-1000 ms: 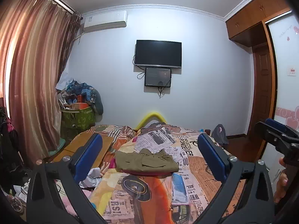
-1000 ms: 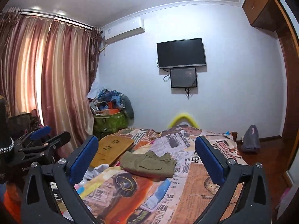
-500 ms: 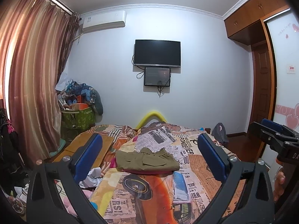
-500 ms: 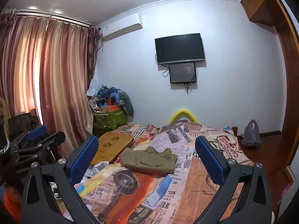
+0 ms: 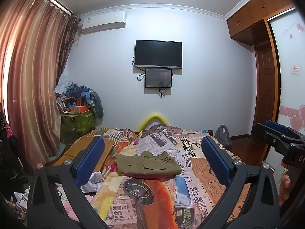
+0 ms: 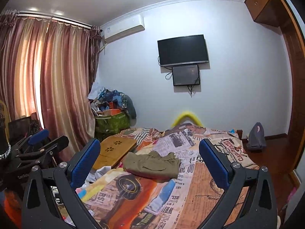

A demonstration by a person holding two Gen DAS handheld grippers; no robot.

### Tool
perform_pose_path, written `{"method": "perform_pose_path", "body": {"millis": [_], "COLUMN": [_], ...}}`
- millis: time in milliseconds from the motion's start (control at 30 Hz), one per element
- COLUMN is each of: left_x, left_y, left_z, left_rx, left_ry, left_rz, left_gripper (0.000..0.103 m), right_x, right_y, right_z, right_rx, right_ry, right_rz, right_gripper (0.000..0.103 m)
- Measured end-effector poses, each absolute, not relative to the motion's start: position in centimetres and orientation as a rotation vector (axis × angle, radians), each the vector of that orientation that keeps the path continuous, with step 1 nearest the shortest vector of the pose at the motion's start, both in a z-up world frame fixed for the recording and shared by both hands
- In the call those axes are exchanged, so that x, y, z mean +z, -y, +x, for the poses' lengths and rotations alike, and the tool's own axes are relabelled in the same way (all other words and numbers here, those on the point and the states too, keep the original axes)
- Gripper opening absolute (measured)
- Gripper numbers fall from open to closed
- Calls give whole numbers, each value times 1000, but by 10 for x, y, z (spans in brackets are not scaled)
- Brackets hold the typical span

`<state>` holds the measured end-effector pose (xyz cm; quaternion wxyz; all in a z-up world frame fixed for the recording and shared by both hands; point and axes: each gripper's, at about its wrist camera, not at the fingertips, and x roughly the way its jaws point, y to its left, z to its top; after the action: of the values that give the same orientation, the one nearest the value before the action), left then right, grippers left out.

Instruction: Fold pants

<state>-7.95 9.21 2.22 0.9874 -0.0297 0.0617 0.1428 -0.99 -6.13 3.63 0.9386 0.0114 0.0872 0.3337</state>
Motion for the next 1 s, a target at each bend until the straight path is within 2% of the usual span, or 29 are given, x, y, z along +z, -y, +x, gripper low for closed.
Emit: {"method": "perform_pose_path", "body": {"millis": [1000], "left_x": [20], "left_y": [-93], "left_z": [-72], "left_rx": [232], "left_ry": [-154], "left_rz": [-48], "left_gripper": [103], "right_x": [39], "right_y": [62], "right_z": [-9], "right_rx": [674], "right_ry": [-184], "right_rz": [14], "right_gripper": [103]}}
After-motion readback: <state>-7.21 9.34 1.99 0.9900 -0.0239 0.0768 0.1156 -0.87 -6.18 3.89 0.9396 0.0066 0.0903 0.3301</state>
